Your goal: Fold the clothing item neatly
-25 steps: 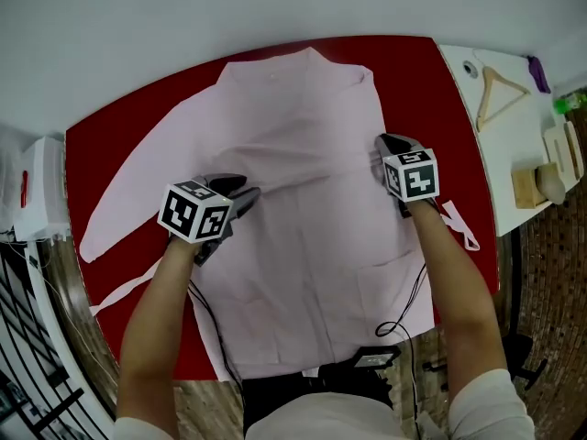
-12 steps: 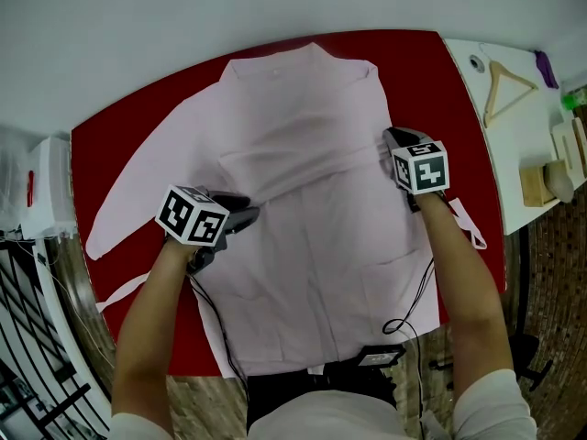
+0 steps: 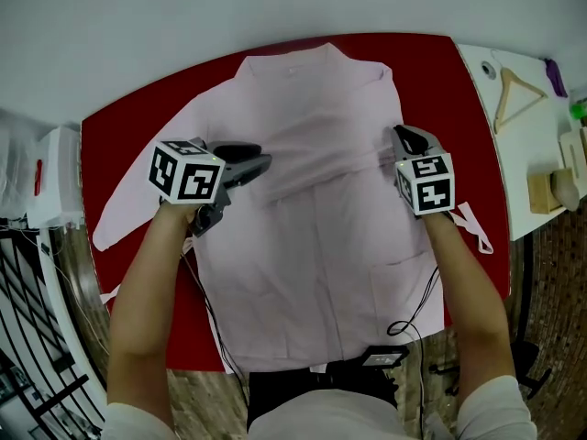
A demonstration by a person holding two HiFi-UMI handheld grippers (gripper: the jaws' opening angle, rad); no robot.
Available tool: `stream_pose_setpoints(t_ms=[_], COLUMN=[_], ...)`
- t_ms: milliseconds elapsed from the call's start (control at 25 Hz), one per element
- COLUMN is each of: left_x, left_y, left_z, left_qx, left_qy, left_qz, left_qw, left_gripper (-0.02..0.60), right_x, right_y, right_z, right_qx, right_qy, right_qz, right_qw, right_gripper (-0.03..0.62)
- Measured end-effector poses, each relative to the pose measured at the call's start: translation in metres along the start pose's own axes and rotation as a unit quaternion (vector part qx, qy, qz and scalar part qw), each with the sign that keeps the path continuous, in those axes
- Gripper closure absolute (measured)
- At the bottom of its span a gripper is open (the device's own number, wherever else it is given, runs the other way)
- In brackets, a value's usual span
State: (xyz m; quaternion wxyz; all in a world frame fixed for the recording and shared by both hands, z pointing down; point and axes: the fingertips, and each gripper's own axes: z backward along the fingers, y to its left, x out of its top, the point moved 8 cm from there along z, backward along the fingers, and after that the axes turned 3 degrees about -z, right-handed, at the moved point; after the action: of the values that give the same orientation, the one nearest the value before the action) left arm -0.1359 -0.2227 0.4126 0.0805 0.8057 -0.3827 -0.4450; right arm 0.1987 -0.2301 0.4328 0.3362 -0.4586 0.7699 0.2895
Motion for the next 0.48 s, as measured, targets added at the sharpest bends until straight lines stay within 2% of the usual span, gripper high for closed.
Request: stream_pose_setpoints(t_ms=[80,160,240,320,480], left_x=[0.011,0.011,0.006,0.002,-0.003], left_y=[0.013,0.02,0.026,0.033,0.049], left_z=[-0.015,-0.032,-0.047,-0.054,-0.05], left_qx=[0.019,0.025,0.027,0.033,0.047], left_qy=[0.018,0.057,0.096,0.117,0.122], left_qz=[-0.004,-0.013,-0.013,-0.002,0.034], left_qw=[0.9996,0.998,0.995,0.9926,0.9908], left_gripper=[0.467,0.49,0.502,0.509,0.515], right_x=[0.018,0.027,0.026,0.021,0.009], right_y=[0.058,0.137,0.208,0.248,0.271], right_z=[0.009,0.012,0.011,0.005,-0.015], right_qx=[0.088,0.208,0.288,0.315,0.323], right_qy=[-0.03,-0.041,-0.039,-0.034,0.021], right_qz=[0.04,0.081,0.117,0.132,0.122], right_qw=[0.995,0.974,0.95,0.939,0.938], right_gripper=[0.571,0.571,0.571,0.571,0.571])
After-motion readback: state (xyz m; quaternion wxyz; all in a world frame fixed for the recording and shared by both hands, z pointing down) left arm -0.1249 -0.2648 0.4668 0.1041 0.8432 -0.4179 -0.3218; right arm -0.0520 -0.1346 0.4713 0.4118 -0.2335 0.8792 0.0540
